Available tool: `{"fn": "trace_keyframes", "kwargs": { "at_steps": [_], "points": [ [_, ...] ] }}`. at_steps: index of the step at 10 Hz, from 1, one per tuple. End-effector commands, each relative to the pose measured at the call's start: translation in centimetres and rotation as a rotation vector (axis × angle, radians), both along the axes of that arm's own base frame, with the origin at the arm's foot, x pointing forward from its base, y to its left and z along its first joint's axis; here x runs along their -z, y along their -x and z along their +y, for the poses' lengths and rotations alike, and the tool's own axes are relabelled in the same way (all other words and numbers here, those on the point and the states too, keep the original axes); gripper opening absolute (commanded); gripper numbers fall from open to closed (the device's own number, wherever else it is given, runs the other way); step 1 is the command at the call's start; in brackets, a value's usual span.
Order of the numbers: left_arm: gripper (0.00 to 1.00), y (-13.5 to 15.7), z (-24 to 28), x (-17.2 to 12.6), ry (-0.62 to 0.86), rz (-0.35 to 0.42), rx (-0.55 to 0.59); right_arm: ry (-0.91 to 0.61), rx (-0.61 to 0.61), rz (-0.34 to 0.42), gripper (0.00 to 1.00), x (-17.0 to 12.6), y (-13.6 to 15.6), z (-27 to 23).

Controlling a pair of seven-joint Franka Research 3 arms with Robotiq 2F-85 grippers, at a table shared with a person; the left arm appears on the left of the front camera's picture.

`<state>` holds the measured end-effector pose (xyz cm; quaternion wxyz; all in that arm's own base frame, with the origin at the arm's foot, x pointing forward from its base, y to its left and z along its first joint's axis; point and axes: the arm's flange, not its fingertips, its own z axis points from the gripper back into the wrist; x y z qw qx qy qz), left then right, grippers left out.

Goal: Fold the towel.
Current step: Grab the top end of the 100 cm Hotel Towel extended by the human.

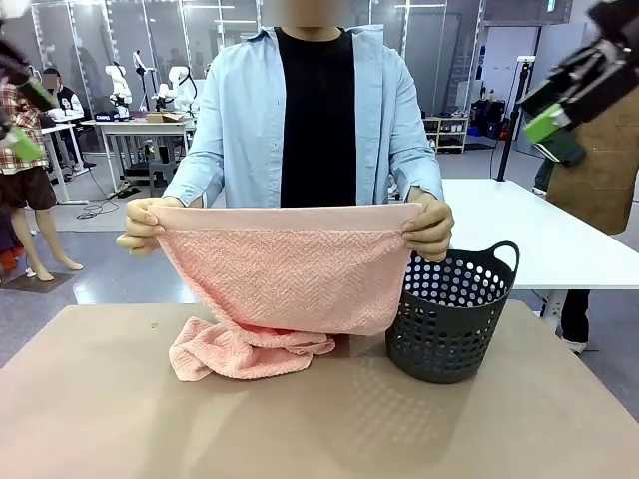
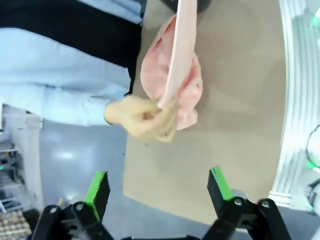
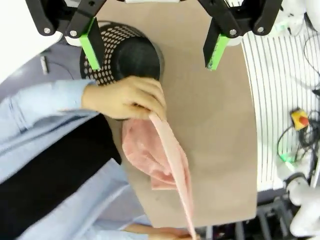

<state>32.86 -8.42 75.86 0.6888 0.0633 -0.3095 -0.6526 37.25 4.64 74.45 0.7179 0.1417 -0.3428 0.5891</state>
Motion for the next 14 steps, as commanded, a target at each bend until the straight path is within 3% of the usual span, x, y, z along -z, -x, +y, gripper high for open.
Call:
{"fn": "trace_keyframes", "kwargs": {
  "at_steps": [1, 4, 7, 9, 14],
  "points": [
    [1.00, -4.0, -3.1, -0.7, -0.100, 0.025, 0.104, 0.136, -0.137, -0.008, 1.00, -1.0, -1.8, 3.0],
    [1.00, -5.5, -10.5, 0.9, -0.167, 0.024, 0.250, 0.264, -0.263, -0.013, 1.00, -1.4, -2.3, 10.5],
    [1.00, -7.2, -14.5, 2.3, -0.193, 0.112, 0.170, 0.348, -0.314, -0.028, 1.00, -0.8, -3.1, 14.6],
    [1.00, -8.0, -15.6, 2.8, -0.225, 0.193, 0.092, 0.399, -0.347, 0.009, 1.00, -0.1, -3.3, 16.2],
    [1.00, -10.0, -15.8, 6.5, -0.249, 0.248, 0.101, 0.517, -0.204, 0.102, 1.00, 4.3, -5.7, 20.1]
  ]
}}
